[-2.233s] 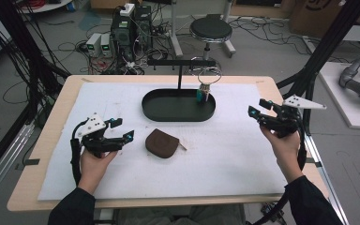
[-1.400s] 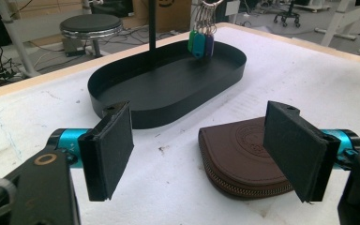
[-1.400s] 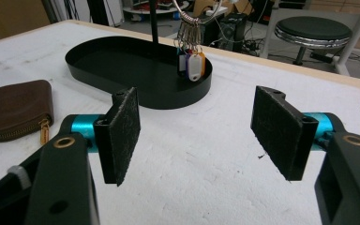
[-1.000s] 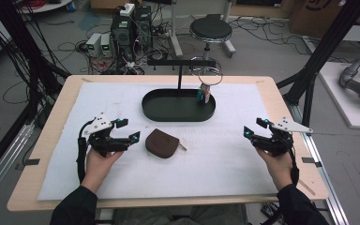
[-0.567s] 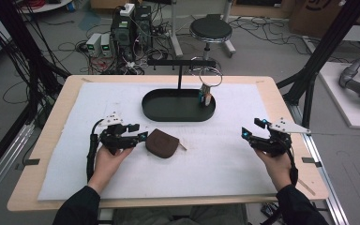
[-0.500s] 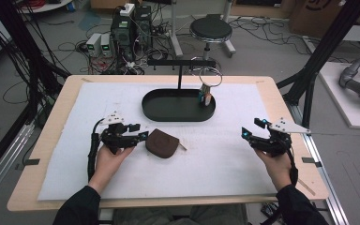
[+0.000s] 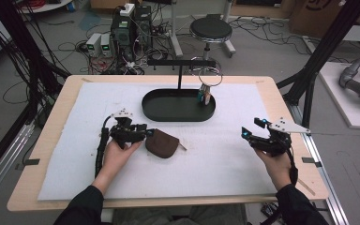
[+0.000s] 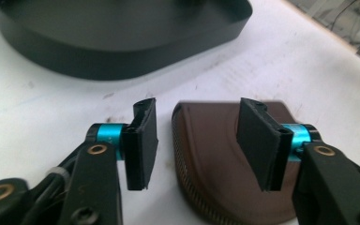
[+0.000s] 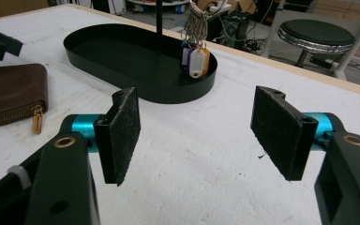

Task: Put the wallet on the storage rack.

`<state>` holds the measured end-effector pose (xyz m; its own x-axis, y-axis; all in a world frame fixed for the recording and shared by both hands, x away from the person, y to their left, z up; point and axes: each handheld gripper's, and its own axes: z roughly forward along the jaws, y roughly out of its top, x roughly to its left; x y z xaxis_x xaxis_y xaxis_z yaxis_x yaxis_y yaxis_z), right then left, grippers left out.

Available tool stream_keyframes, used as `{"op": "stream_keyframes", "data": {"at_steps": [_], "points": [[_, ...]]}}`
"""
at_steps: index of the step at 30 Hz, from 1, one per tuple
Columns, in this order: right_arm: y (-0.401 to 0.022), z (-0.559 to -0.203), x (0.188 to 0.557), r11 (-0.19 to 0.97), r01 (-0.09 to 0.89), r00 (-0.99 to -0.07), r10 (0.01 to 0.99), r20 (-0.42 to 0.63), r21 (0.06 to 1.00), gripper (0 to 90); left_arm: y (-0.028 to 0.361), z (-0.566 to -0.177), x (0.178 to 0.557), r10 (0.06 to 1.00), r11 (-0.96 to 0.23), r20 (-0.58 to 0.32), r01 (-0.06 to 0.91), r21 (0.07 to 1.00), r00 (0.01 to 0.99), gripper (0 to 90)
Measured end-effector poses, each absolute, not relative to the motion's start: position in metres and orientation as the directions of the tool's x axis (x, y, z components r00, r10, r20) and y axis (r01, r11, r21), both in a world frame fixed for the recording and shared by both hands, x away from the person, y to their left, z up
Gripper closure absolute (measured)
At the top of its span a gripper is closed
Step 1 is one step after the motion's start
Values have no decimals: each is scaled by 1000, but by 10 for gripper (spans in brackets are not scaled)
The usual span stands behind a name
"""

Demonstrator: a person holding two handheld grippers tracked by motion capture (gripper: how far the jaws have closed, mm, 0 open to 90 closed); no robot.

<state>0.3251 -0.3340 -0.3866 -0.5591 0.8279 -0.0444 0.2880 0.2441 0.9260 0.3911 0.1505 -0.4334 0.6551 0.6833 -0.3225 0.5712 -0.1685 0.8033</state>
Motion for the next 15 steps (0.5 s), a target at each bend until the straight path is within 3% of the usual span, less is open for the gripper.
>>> {"op": "stream_keyframes", "data": {"at_steps": [11,15], "points": [[-333,-388,326,264,284,-567,822,-61,922,343,146,-440,404,695,-184,-361,639,747,622,577],[-332,-388,327,265,289,-575,817,-55,920,343,150,-444,405,653,-153,-429,664,732,624,666]]}}
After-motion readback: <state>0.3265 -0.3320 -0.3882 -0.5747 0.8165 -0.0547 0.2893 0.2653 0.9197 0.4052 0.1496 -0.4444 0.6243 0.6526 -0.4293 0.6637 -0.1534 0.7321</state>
